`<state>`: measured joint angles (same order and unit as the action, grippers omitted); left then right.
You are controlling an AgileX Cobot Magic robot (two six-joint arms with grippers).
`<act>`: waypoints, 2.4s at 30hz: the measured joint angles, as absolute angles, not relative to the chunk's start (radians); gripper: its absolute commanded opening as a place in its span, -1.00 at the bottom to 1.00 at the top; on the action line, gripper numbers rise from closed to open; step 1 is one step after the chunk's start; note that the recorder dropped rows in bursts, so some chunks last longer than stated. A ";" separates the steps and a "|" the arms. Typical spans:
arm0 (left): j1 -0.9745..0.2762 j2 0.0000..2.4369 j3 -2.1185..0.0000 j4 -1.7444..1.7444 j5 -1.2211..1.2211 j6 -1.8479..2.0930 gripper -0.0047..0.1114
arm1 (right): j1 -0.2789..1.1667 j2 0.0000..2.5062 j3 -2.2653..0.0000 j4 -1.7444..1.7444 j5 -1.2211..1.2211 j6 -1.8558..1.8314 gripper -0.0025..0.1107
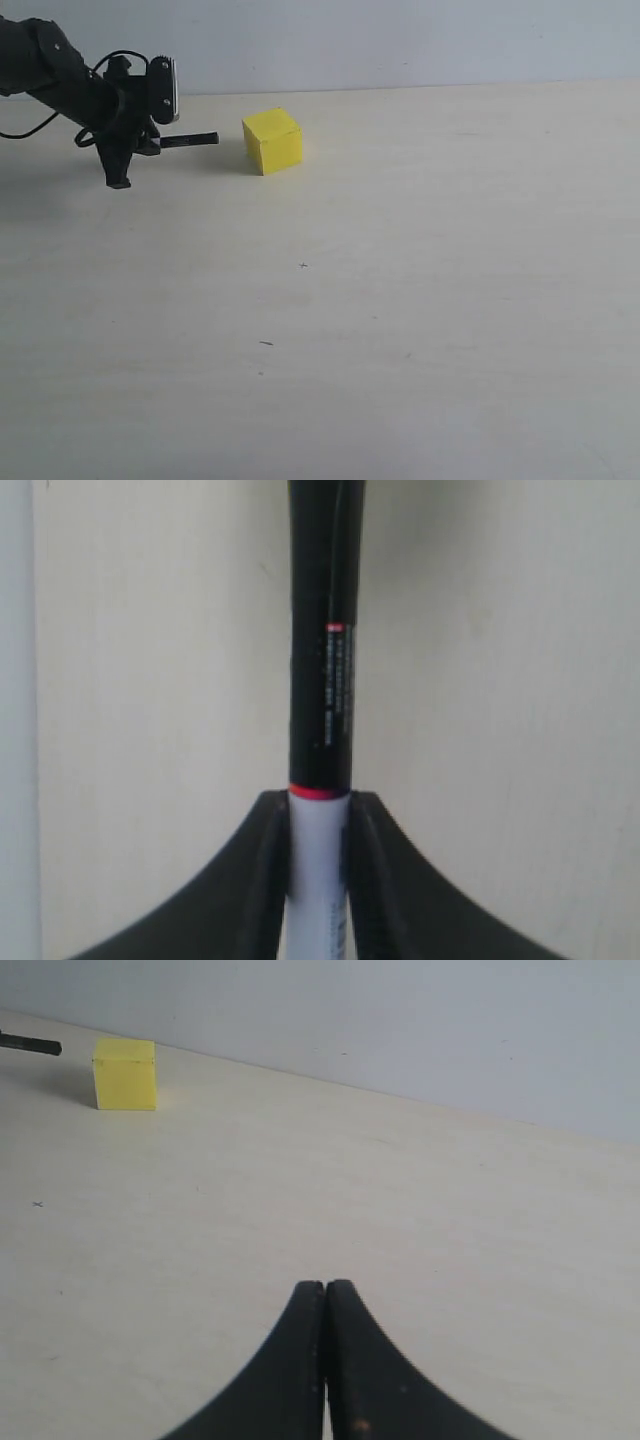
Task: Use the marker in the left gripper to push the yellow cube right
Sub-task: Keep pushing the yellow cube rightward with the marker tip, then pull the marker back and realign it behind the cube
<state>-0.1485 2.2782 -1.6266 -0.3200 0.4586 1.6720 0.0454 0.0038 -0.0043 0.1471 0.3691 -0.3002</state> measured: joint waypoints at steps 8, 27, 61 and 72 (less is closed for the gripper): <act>-0.162 2.278 -1.627 -0.318 0.441 1.668 -0.92 | 0.045 0.004 -0.004 0.147 0.369 -0.300 -0.96; -0.243 2.316 -1.627 -0.316 0.275 1.601 -0.92 | 0.045 0.004 -0.004 0.147 0.369 -0.300 -0.96; -0.184 2.290 -1.627 -0.179 0.399 1.491 -0.92 | 0.045 0.004 -0.004 0.147 0.369 -0.300 -0.96; -0.250 2.285 -1.627 -0.154 0.319 1.433 -0.92 | 0.045 0.004 -0.004 0.147 0.369 -0.300 -0.96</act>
<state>-0.2502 2.2855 -1.6266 -0.1538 0.3189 1.4329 0.0454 0.0038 -0.0043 0.1471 0.3691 -0.3002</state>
